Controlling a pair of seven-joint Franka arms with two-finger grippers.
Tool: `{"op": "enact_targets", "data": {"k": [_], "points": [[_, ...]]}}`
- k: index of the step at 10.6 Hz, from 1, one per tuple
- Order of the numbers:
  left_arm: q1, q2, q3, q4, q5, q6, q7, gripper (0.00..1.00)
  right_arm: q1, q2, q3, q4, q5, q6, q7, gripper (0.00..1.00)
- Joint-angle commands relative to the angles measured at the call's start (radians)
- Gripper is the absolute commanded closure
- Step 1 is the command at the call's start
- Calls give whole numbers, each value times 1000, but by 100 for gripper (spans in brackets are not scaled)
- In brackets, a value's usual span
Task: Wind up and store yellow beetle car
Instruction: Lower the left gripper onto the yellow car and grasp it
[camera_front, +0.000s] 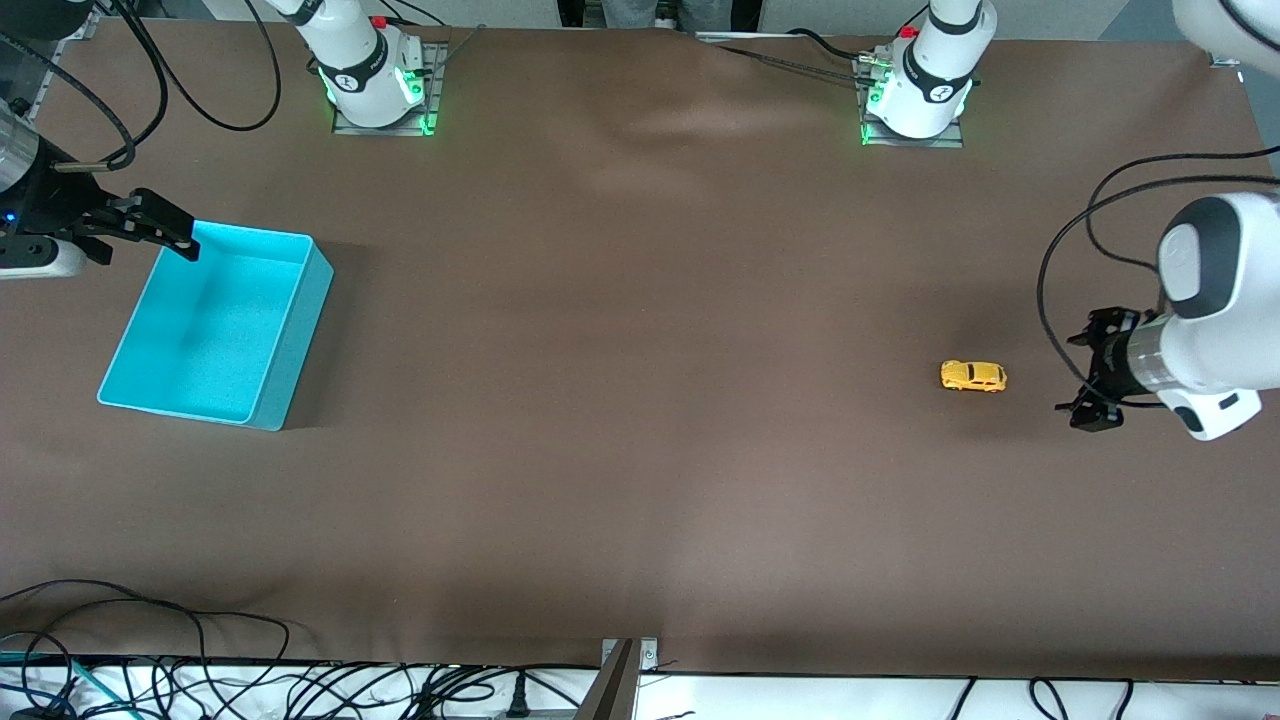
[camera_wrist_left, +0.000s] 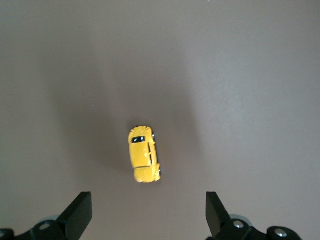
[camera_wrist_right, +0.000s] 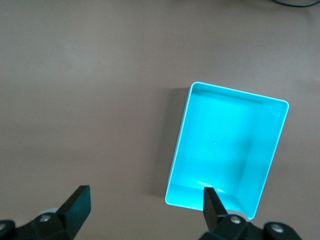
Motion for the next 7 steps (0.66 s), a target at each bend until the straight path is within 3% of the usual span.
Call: {"op": "enact_targets", "data": {"k": [1,7], "points": [[3,-28,2,-121,-26,106,-38,0,4,-4,1,-7,-17,0,-10,0],[-12,-34,-1,-400,-16,494,-197,0,4,2,-1,-7,-17,-3,-11,0]]}}
